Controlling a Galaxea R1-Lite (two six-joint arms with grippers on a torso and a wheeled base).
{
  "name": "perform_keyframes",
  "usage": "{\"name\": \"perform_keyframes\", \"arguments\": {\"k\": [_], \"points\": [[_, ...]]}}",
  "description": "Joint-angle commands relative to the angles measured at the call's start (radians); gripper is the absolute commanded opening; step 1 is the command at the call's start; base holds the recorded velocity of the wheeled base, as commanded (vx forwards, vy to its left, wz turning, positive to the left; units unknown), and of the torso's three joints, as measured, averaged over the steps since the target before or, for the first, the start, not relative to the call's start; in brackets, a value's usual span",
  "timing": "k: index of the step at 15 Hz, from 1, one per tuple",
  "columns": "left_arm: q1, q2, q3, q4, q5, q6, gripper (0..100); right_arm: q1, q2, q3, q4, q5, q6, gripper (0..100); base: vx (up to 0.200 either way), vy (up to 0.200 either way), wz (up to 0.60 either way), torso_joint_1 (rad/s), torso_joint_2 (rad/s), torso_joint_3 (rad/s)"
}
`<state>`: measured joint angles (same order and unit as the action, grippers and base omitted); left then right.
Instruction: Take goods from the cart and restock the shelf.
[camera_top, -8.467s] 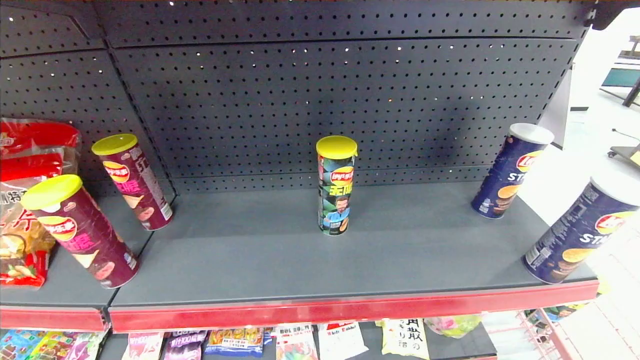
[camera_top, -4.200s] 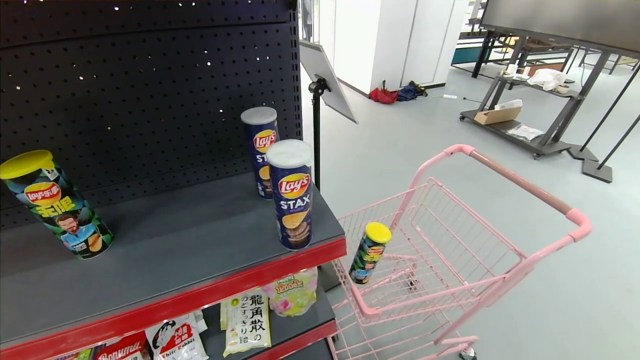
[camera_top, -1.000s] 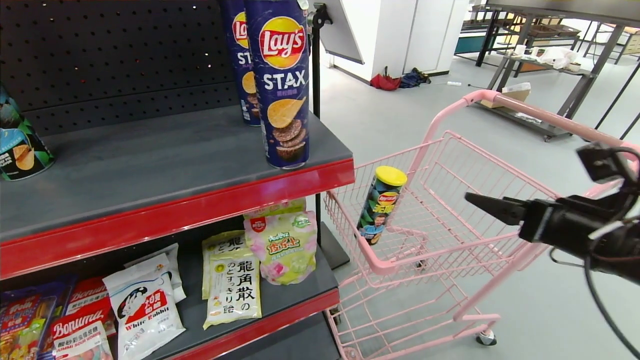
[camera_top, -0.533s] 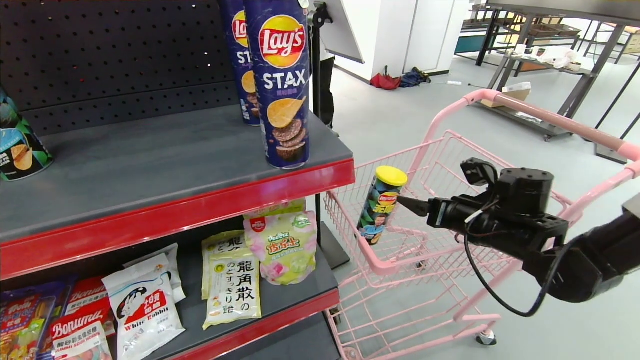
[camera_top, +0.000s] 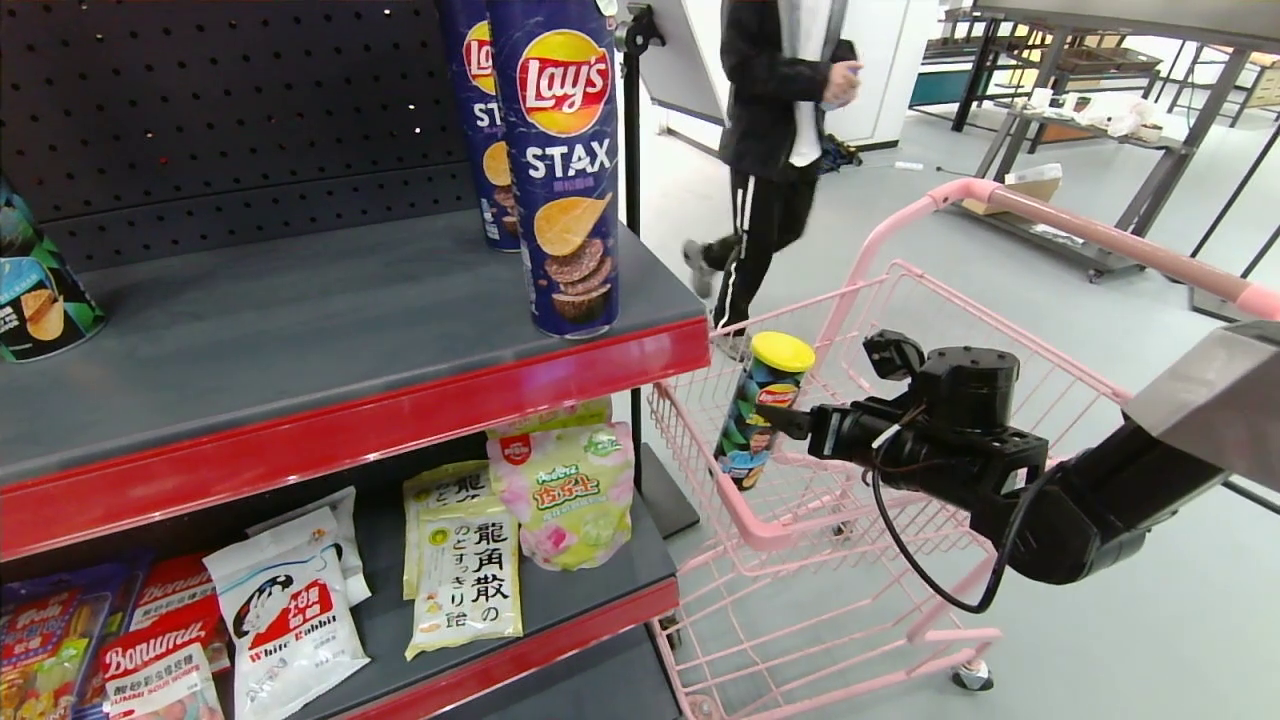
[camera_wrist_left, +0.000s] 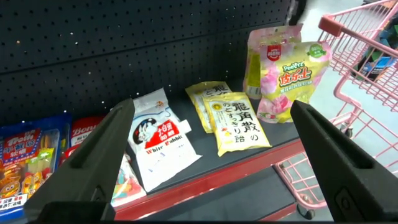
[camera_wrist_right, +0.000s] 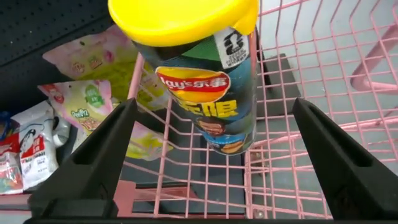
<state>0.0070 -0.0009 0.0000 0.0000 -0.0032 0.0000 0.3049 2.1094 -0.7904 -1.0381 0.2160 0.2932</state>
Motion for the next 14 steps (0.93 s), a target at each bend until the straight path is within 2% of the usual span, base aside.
{"name": "perform_keyframes", "arguments": {"k": [1,14], "points": [[-0.001,0.001,0.0,0.0,0.0,0.0,100,0.007,0.027,-0.027,0.0,0.0,0.0,100,0.0,0.0,0.0,0.0,0.0,0.0],[0.001,0.001,0.0,0.0,0.0,0.0,100,0.005,0.196,-0.242,0.003,-0.004,-0.002,100,0.0,0.0,0.0,0.0,0.0,0.0]]}}
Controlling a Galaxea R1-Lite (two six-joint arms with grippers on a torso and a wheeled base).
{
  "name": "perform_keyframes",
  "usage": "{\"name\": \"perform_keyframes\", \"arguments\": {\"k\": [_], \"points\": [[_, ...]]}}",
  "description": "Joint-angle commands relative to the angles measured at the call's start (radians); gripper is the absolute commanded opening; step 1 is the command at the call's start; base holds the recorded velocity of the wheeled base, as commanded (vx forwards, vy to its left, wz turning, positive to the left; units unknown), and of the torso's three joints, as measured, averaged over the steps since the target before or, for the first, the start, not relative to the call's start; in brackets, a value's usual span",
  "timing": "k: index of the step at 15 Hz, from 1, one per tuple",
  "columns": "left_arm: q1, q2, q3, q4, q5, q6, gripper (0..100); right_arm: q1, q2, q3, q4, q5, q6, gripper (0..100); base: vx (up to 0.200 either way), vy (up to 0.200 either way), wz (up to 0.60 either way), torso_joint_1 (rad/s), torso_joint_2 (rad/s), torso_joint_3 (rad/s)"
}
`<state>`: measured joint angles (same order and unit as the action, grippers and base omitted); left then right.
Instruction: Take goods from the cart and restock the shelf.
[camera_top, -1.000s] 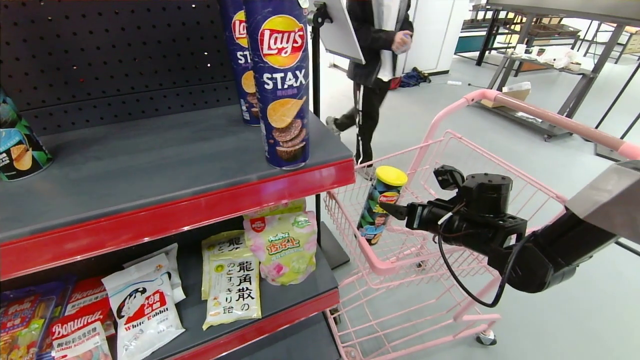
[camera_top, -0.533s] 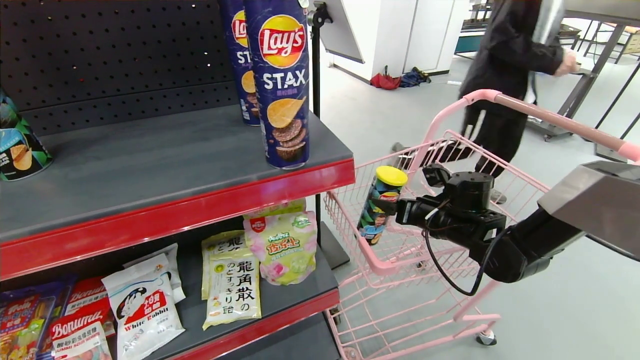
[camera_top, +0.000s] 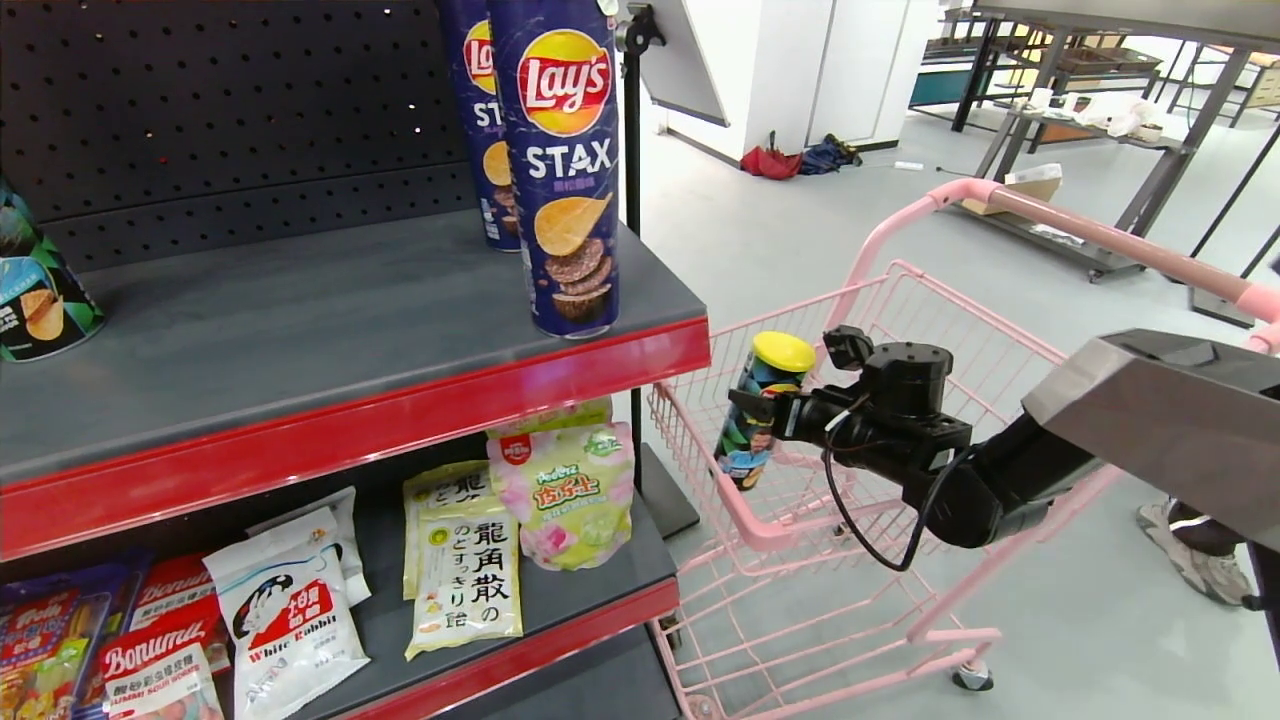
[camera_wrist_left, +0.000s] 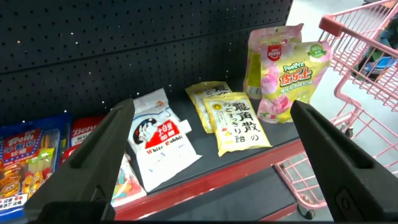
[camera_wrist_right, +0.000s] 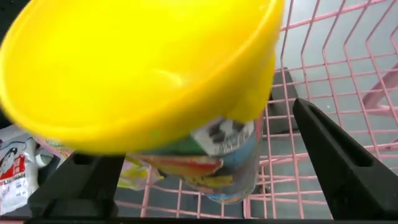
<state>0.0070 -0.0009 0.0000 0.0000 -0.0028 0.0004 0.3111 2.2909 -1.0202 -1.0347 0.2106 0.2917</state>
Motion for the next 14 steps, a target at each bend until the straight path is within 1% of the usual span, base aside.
{"name": "perform_keyframes", "arguments": {"k": [1,3,10,11,14], "points": [[0.001,0.001,0.0,0.0,0.0,0.0,100,-0.001,0.025,-0.024,0.001,0.0,0.0,100,0.0,0.0,0.0,0.0,0.0,0.0],[0.001,0.001,0.0,0.0,0.0,0.0,100,-0.001,0.041,-0.051,0.001,0.0,0.0,100,0.0,0.0,0.0,0.0,0.0,0.0],[0.001,0.001,0.0,0.0,0.0,0.0,100,-0.003,0.05,-0.077,0.007,-0.011,-0.003,100,0.0,0.0,0.0,0.0,0.0,0.0],[0.001,0.001,0.0,0.0,0.0,0.0,100,-0.003,0.05,-0.08,0.007,-0.011,-0.003,0,0.0,0.0,0.0,0.0,0.0,0.0],[0.001,0.001,0.0,0.0,0.0,0.0,100,-0.001,0.048,-0.08,0.007,-0.011,-0.002,0,0.0,0.0,0.0,0.0,0.0,0.0]]}}
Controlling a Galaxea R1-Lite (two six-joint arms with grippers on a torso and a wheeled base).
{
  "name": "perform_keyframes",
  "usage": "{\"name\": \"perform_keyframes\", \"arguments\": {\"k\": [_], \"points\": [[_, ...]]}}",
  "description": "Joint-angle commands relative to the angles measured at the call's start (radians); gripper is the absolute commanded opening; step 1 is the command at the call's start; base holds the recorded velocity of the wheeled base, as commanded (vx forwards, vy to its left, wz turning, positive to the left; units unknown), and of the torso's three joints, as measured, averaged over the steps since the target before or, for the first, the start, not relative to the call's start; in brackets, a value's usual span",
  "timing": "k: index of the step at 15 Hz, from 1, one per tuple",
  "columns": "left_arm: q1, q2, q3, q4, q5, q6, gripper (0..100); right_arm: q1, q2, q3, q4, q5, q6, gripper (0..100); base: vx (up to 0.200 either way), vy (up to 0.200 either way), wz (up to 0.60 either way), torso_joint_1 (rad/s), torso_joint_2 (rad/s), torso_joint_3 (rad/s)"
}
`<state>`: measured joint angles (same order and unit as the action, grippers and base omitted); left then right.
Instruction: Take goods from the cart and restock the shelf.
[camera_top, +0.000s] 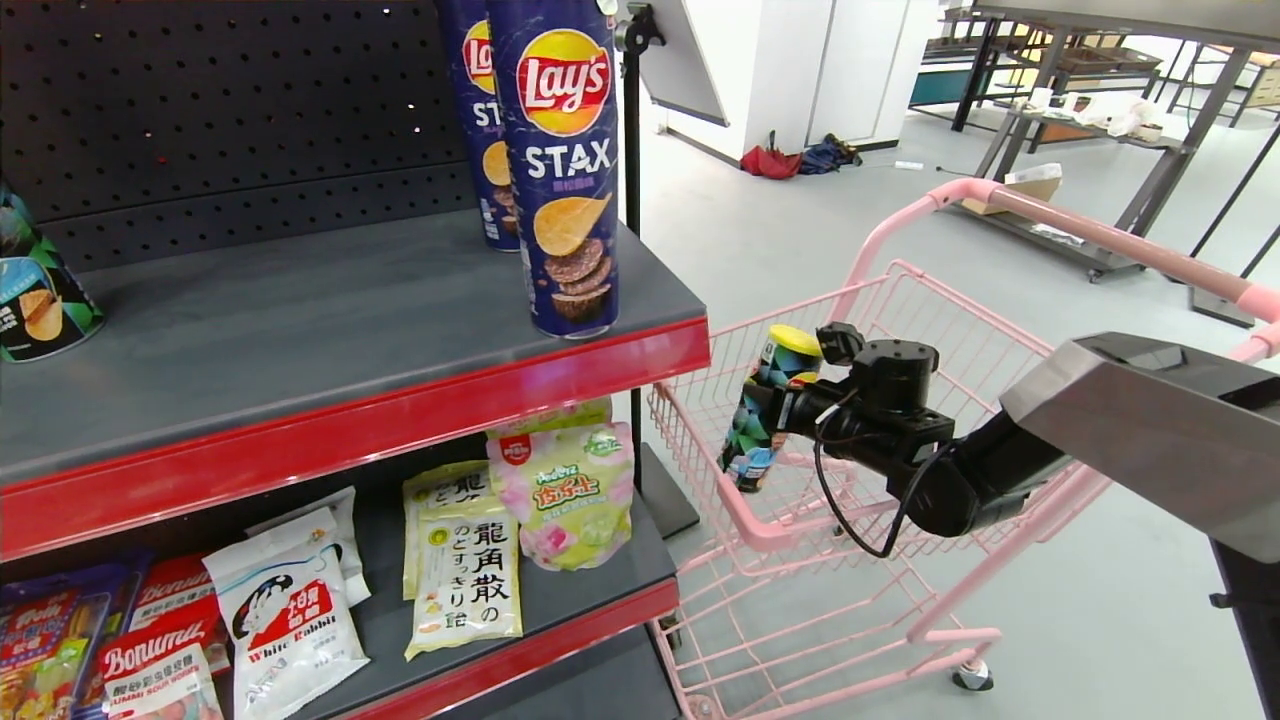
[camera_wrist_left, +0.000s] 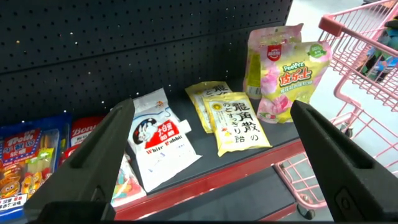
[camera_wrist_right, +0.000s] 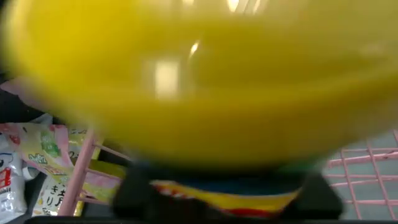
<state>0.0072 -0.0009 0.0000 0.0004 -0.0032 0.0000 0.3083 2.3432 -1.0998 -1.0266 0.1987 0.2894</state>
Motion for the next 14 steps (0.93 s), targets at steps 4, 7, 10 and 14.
{"name": "perform_keyframes", "arguments": {"k": [4,7,10,14], "points": [[0.0,0.001,0.0,0.0,0.0,0.0,100,0.003,-0.031,0.015,0.0,-0.022,-0.001,0,0.0,0.0,0.0,0.0,0.0,0.0],[0.0,0.001,0.0,0.0,0.0,0.0,100,0.0,-0.124,0.008,0.053,-0.064,-0.004,0,0.0,0.0,0.0,0.0,0.0,0.0],[0.0,0.001,0.0,0.0,0.0,-0.002,100,-0.005,-0.317,0.008,0.215,-0.078,-0.045,0,0.0,0.0,0.0,0.0,0.0,0.0],[0.0,0.001,0.0,0.0,-0.001,-0.002,100,-0.014,-0.47,0.018,0.244,-0.102,-0.168,0,0.0,0.0,0.0,0.0,0.0,0.0]]}}
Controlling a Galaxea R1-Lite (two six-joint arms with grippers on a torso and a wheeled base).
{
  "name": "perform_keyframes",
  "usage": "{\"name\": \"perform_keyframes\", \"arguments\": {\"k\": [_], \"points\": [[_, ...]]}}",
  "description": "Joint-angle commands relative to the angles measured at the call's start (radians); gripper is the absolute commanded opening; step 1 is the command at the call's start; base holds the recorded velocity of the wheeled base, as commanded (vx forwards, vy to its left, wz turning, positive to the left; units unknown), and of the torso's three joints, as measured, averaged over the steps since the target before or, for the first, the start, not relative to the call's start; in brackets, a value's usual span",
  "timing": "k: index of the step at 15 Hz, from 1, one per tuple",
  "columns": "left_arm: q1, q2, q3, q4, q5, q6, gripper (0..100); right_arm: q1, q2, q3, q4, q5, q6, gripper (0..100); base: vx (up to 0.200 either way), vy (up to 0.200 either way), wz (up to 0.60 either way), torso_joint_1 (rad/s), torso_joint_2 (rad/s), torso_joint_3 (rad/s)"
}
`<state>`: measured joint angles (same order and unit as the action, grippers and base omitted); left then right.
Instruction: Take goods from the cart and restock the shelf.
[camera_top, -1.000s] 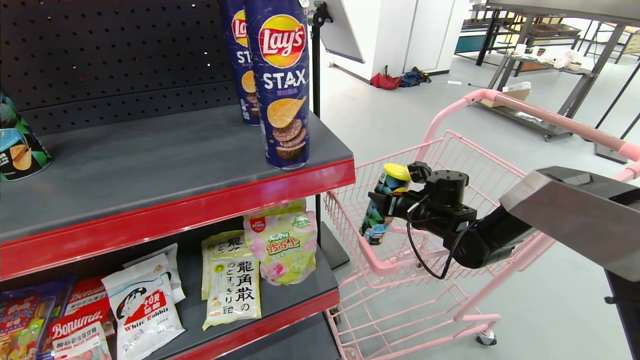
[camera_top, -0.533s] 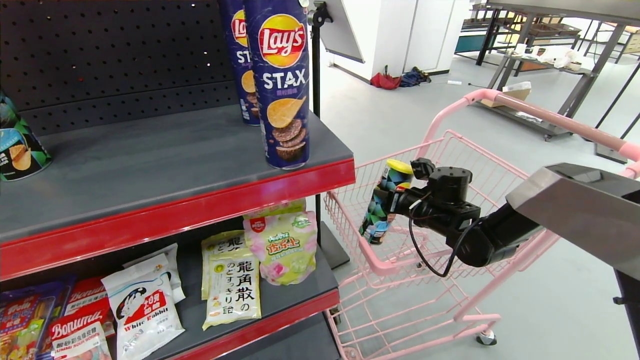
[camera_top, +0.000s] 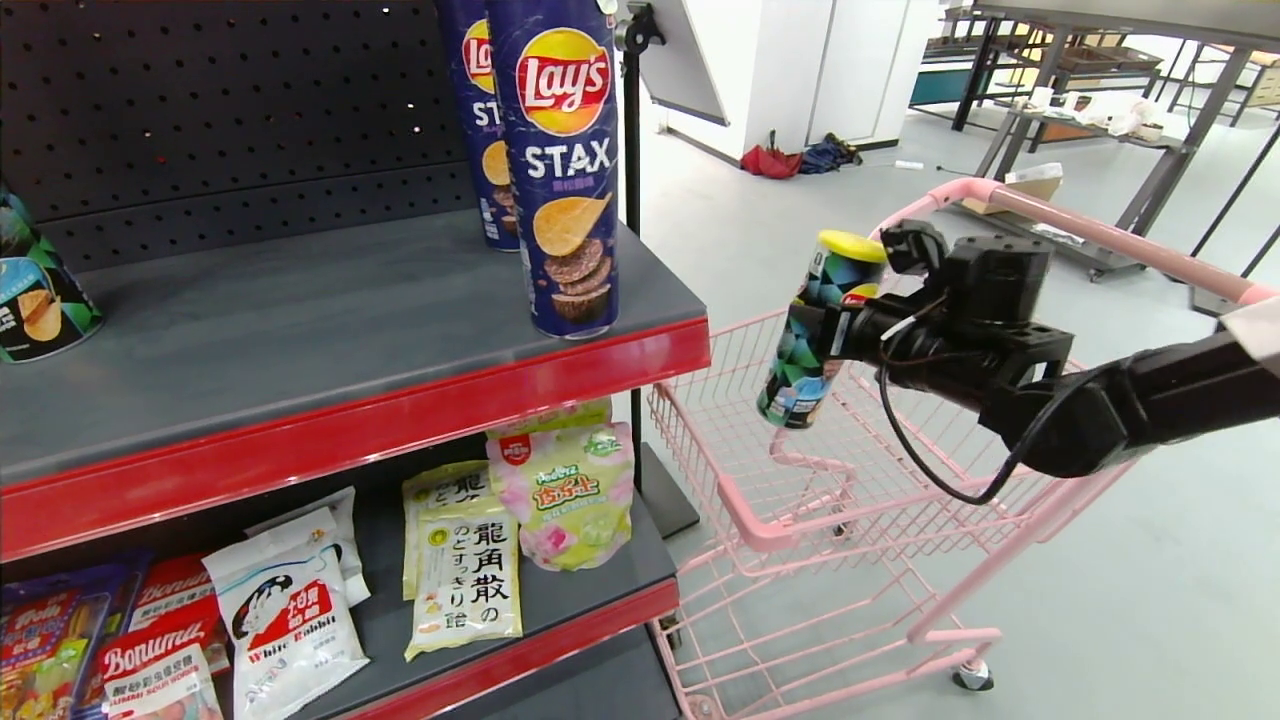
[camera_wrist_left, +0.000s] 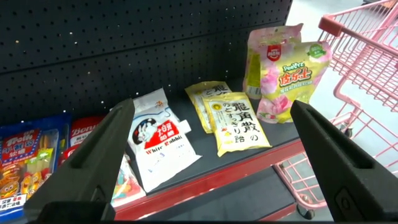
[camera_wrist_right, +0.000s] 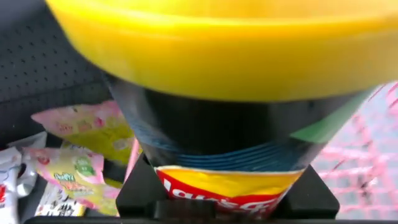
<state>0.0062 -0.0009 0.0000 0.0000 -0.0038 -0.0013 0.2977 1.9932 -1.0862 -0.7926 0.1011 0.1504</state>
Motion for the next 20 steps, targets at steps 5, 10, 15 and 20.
{"name": "perform_keyframes", "arguments": {"k": [5,10,15,20], "points": [[0.0,0.001,0.0,0.0,-0.001,-0.002,100,0.014,-0.468,0.025,0.406,-0.054,-0.054,0,0.0,0.0,0.0,0.0,0.0,0.0],[0.001,0.001,0.0,0.0,-0.001,-0.002,100,-0.026,-0.826,0.152,0.895,-0.138,-0.134,0,0.0,0.0,0.0,0.0,0.0,0.0],[0.0,0.001,-0.002,0.0,-0.002,0.001,100,-0.132,-0.89,0.239,0.897,-0.181,-0.212,0,0.0,0.0,0.0,0.0,0.0,0.0],[0.001,0.001,0.0,0.002,-0.002,0.001,100,-0.16,-0.927,0.281,0.897,-0.169,-0.213,0,0.0,0.0,0.0,0.0,0.0,0.0]]}}
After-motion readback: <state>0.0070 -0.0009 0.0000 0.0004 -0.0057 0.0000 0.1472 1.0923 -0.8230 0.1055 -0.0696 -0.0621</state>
